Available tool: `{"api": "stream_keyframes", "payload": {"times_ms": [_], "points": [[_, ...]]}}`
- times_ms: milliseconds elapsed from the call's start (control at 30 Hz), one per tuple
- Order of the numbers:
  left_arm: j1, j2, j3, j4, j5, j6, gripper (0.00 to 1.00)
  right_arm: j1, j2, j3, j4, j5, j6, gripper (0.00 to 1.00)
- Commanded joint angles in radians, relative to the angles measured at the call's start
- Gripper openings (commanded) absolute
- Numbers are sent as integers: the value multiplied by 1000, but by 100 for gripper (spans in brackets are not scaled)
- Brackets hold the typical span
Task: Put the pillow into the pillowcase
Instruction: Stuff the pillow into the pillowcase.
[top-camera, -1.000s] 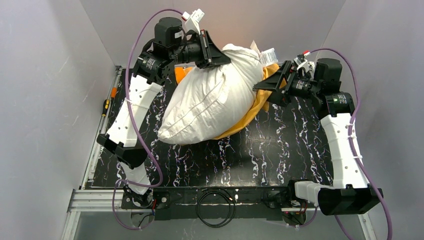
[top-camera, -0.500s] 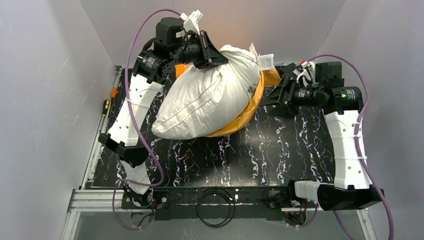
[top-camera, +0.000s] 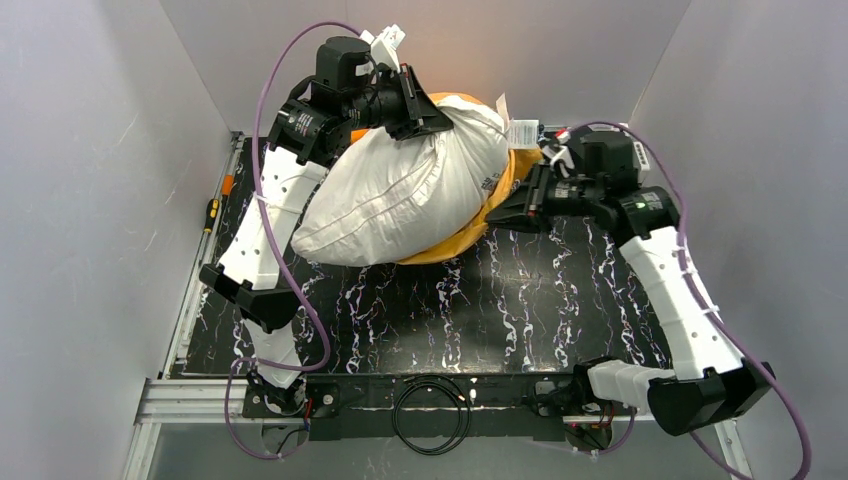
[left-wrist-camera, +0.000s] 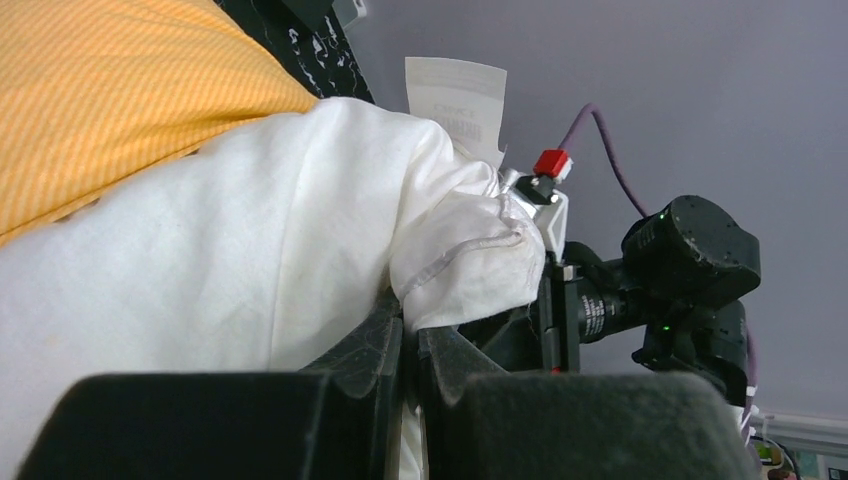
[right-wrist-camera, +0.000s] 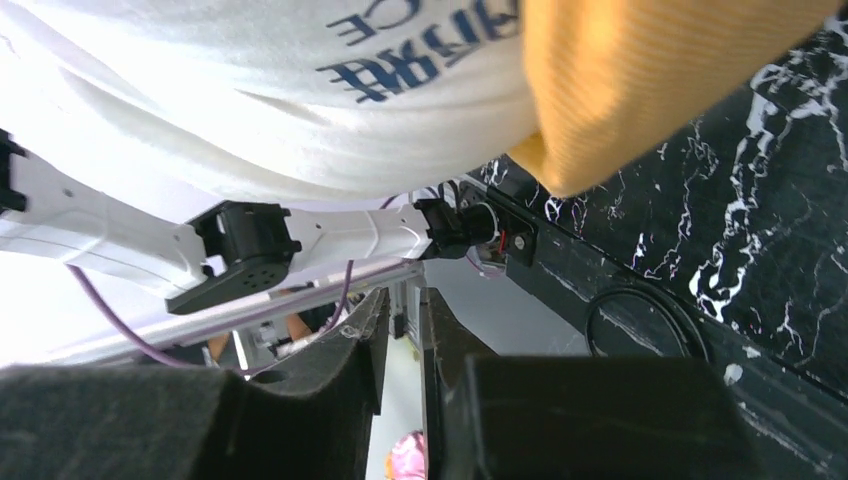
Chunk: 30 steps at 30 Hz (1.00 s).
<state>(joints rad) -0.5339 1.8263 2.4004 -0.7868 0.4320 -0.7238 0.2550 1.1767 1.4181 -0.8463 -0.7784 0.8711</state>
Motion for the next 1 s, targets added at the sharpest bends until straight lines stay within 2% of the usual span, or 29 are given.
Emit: {"api": "stream_keyframes", "payload": {"times_ms": [0,133,300,433,533,667,833,967], "points": [[22,-7,34,55,-43,-9,0,151,46,-27,274,135,124,24],[22,-9,37,55,-36,-18,0,204,129,-8,318,227,89,19],[22,-26,23,55,-47,-21,0,210,204,5,355,353,55,1],[21,-34,25,78,-50,-42,0,210,248,1,237,555,-28,1],[22,-36,29,101,-45,-75,0,205,219,-77,283,697,-44,1],[22,-38,27,125,-18,-117,0,196,226,-130,418,731,-63,1],[22,-50,1,126,-14,-114,0,196,265,-110,565,680,-60,25],[22,-58,-19,125,-19,-110,0,196,268,-77,559,657,-67,56]]}}
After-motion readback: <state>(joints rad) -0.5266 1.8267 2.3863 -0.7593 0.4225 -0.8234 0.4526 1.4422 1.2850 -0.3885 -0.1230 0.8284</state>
